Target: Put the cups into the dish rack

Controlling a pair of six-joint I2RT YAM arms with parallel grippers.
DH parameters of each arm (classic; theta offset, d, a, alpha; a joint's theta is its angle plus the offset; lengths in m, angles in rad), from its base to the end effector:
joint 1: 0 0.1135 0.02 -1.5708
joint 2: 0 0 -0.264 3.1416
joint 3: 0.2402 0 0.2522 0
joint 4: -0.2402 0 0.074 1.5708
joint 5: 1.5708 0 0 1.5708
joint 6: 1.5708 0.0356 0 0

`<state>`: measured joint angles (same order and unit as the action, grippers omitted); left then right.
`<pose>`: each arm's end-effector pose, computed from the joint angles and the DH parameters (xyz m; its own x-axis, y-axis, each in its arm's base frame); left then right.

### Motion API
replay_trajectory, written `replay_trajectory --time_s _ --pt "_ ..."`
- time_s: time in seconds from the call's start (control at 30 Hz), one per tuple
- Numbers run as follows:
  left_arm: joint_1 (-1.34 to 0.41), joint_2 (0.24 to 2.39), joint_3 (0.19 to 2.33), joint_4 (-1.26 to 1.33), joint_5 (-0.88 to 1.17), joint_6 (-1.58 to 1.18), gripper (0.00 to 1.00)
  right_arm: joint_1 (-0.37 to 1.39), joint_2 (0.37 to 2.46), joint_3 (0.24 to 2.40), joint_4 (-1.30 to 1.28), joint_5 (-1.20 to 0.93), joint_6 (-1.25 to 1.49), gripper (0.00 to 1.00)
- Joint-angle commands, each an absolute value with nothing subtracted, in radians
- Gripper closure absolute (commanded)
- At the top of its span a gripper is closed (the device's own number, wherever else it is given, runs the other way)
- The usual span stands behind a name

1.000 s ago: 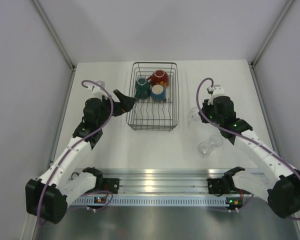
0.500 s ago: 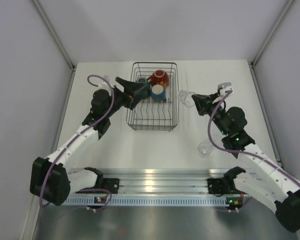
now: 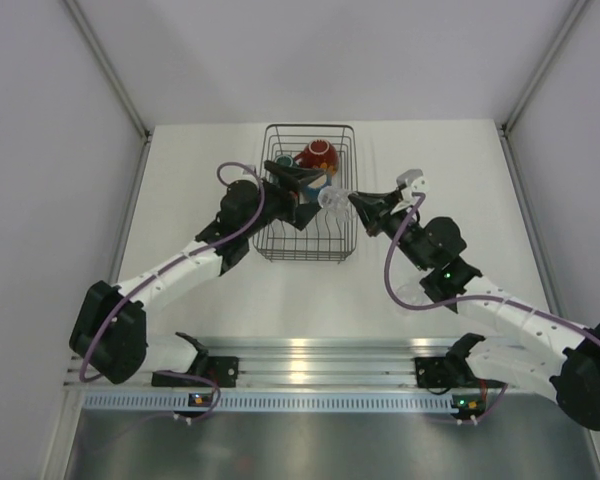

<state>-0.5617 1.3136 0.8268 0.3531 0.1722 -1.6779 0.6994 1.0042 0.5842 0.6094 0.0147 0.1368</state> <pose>0.2553 -0.1679 0.2927 -0.6526 -0.7467 0.1287 -0.1836 -0.0089 -0.9830 0.1795 0.1503 0.3118 0.0564 0.2257 -0.9726 -0.6464 0.7507 0.1367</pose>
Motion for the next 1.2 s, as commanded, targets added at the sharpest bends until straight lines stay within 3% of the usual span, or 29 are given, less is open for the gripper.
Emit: replay_trajectory --time_s 0.0,0.27,0.43,0.47,0.5,0.6,0.83,0.9,1.03,1.17 --pt "-0.594 1.328 0.891 0.402 0.140 -1.750 0.02 0.722 1.026 0.652 0.724 0.025 0.107 1.00" --pt "-0.660 1.339 0.910 0.403 0.104 -1.779 0.03 0.741 1.075 0.644 0.778 0.018 0.104 1.00" --pt "-0.669 1.307 0.878 0.426 0.071 -1.793 0.17 0.746 1.083 0.632 0.792 0.021 0.100 1.00" --pt "-0.669 1.301 0.876 0.428 0.066 -1.792 0.23 0.746 1.083 0.630 0.793 0.021 0.101 1.00" --pt "-0.669 1.296 0.871 0.428 0.061 -1.790 0.55 0.747 1.085 0.627 0.795 0.021 0.101 1.00" --pt "-0.669 1.275 0.856 0.428 0.035 -1.793 1.00 0.747 1.078 0.623 0.793 0.023 0.101 1.00" --pt "-0.669 1.261 0.842 0.428 0.009 -1.770 1.00 0.746 1.068 0.621 0.772 0.031 0.094 1.00" --pt "-0.669 1.262 0.850 0.431 -0.012 -1.744 1.00 0.746 1.071 0.627 0.759 0.031 0.094 0.96" --pt "-0.658 1.270 0.890 0.430 -0.035 -1.625 1.00 0.746 1.075 0.630 0.735 0.038 0.097 0.65" --pt "-0.634 1.252 0.899 0.452 -0.073 -1.499 1.00 0.746 1.074 0.627 0.719 0.051 0.089 0.57"
